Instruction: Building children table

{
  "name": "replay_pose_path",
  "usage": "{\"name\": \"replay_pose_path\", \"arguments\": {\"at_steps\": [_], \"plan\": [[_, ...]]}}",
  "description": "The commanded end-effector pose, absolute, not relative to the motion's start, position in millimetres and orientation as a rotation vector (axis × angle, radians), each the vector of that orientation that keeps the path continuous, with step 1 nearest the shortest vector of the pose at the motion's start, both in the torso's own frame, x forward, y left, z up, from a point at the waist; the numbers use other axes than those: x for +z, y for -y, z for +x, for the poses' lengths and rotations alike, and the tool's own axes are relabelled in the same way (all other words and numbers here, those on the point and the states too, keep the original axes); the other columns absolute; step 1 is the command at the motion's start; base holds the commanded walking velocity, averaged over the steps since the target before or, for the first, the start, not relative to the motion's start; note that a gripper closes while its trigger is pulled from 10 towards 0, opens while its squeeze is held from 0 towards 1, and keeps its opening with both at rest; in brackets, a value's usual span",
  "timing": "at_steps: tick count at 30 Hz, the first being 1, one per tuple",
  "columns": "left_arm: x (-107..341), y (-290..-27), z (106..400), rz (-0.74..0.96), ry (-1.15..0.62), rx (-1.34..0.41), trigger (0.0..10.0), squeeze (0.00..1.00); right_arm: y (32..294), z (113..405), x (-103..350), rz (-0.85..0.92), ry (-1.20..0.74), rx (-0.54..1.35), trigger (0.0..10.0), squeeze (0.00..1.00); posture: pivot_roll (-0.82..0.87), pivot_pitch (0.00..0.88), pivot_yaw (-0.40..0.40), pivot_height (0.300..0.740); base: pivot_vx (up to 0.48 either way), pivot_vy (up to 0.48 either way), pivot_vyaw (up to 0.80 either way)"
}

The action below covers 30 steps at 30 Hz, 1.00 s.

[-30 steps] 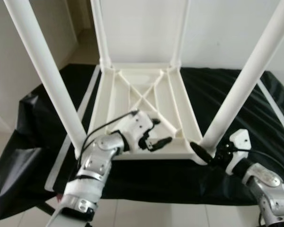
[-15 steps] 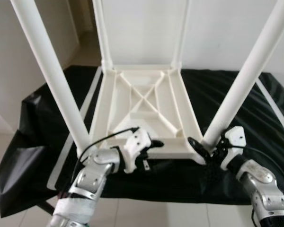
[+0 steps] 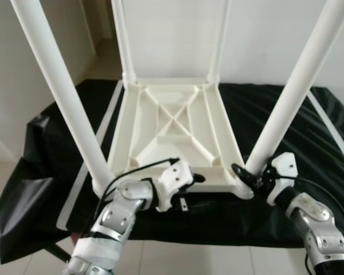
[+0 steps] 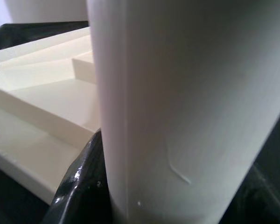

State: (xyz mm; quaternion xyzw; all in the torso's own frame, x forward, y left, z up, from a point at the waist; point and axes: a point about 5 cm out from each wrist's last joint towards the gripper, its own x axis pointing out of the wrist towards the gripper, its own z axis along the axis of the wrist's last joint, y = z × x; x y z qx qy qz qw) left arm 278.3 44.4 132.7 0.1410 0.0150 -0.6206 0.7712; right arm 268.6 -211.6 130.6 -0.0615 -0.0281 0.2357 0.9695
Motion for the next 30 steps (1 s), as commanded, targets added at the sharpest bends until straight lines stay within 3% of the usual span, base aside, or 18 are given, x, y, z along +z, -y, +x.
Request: {"name": "replay_pose_path", "arguments": {"at_steps": [1,2,6,15,19,24,30], "plan": [[133,-48,287,0.311,-0.007,-1.145,10.0,0.0,218,267,136,-0.135,0.071,0.419,0.0,0.0,-0.03,0.0,-0.001,0.74,0.0,0.0,0.0],[133,-48,286,0.269,-0.028,-1.156,10.0,0.0,218,266,136,-0.117,0.07,0.396,10.0,0.0,-0.03,0.0,-0.006,0.74,0.0,0.0,0.0],[132,-47,286,0.238,-0.045,-1.164,10.0,0.0,217,266,136,-0.105,0.069,0.383,10.0,0.0,-0.03,0.0,-0.006,0.74,0.0,0.0,0.0],[125,-40,276,0.208,-0.045,-1.124,10.0,0.0,192,261,122,-0.016,0.023,-0.022,10.0,0.0,-0.04,0.0,-0.004,0.74,0.0,0.0,0.0],[125,-39,275,0.209,-0.044,-1.127,10.0,0.0,190,260,121,0.011,0.015,-0.069,10.0,0.0,-0.04,0.0,-0.004,0.74,0.0,0.0,0.0],[128,-35,273,0.205,-0.034,-1.127,10.0,0.0,180,255,117,0.078,-0.003,-0.274,10.0,0.0,-0.04,0.0,0.002,0.74,0.0,0.0,0.0],[133,-36,277,0.171,-0.022,-1.086,10.0,0.0,170,255,117,0.125,-0.009,-0.328,10.0,0.0,0.01,0.0,0.005,0.74,0.0,0.0,0.0]]}}
